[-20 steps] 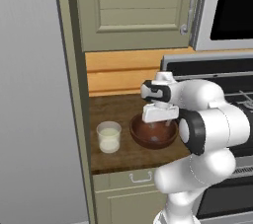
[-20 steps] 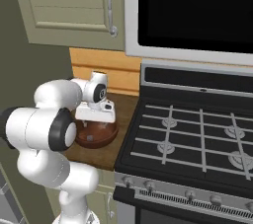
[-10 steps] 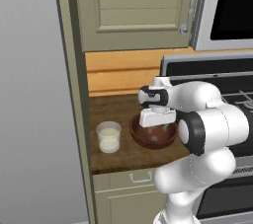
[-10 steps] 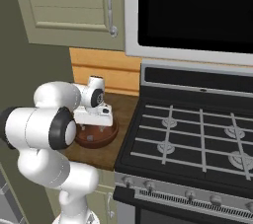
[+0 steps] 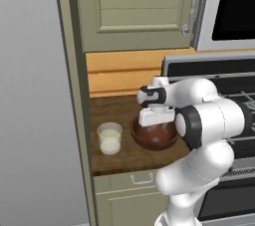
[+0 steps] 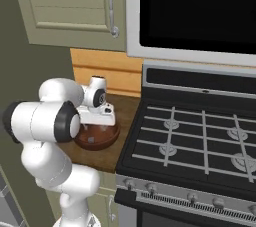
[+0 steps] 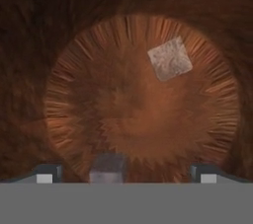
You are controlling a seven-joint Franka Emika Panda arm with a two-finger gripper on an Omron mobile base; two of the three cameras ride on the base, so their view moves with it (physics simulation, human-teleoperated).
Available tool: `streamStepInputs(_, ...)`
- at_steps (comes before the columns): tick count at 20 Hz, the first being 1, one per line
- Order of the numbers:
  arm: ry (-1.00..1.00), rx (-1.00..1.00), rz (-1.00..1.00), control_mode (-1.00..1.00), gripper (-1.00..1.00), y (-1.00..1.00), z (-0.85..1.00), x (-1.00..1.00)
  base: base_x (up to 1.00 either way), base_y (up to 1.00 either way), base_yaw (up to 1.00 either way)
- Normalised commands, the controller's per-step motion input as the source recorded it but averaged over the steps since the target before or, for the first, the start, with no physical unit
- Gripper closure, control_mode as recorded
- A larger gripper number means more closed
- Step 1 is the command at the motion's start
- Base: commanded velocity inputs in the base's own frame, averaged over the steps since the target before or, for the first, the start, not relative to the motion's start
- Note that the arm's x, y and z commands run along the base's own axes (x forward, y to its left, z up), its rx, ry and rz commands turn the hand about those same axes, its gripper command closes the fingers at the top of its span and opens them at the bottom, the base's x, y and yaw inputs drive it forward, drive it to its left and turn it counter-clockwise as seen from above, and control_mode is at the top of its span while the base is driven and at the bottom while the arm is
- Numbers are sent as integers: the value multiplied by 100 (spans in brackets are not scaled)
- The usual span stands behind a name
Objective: Grab a lemon wedge from the fridge and one ice cube from the ice bowl, and put them in the glass of lemonade.
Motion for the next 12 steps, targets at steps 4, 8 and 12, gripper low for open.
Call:
streamStepInputs(4, 0, 0, 0, -100, -100, 0, 0, 28, 0, 0, 0)
streamStepInputs(8, 0, 0, 0, -100, -100, 0, 0, 24, 0, 0, 0)
streamStepInputs(12, -2, 0, 0, -100, -100, 0, -4, 31, 0, 0, 0)
